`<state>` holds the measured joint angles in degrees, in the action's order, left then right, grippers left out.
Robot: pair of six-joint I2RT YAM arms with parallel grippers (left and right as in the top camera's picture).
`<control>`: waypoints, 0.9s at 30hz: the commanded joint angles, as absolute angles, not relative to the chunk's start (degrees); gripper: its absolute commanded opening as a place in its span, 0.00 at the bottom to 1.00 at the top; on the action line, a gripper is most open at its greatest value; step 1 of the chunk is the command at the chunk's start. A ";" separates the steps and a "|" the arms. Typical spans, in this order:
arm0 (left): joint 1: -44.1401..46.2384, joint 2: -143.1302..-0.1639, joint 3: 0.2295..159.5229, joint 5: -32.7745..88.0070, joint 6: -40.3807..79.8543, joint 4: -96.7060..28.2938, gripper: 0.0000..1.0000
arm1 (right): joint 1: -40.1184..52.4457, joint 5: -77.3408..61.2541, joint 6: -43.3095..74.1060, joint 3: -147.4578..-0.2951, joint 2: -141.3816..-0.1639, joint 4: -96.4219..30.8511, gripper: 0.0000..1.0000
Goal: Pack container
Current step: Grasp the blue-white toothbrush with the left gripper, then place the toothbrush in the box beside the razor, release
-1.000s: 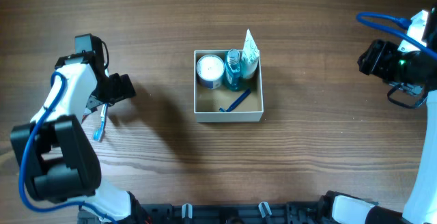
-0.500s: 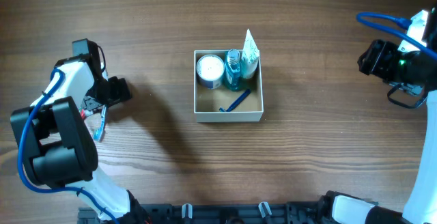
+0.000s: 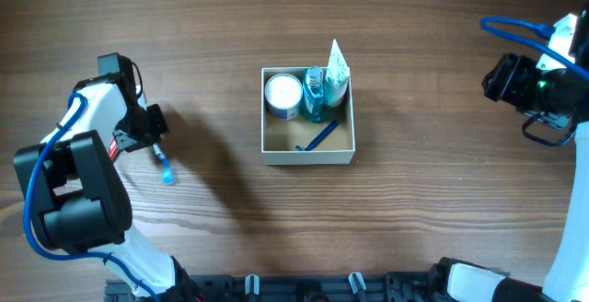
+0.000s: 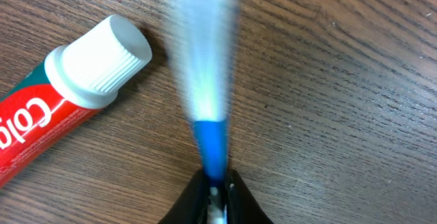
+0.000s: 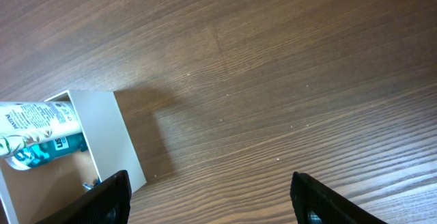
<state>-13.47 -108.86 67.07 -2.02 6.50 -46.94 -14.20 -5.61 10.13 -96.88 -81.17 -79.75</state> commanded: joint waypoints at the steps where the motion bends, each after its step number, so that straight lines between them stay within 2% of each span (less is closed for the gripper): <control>1: -13.72 -109.69 66.57 -1.26 6.42 -47.18 0.06 | -14.33 -6.50 9.15 -96.64 -81.60 -79.99 0.75; 10: -11.18 -106.19 66.81 0.38 6.37 -47.55 0.04 | -14.33 -6.50 9.13 -96.64 -81.60 -79.96 0.75; 18: -1.67 -90.61 66.83 -0.03 4.34 -49.15 0.04 | -14.33 -6.50 9.13 -96.64 -81.60 -79.94 0.75; 22: 8.49 -78.02 66.83 0.23 -3.09 -47.92 0.04 | -14.33 -6.50 9.15 -96.64 -81.60 -79.81 0.76; 27: 24.16 -72.25 66.81 0.67 -15.42 -46.30 0.04 | -14.33 -6.50 9.13 -96.64 -81.60 -79.72 0.75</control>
<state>16.40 -73.91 67.05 -0.45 -4.43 -46.63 -14.20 -5.61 10.13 -96.88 -81.17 -79.72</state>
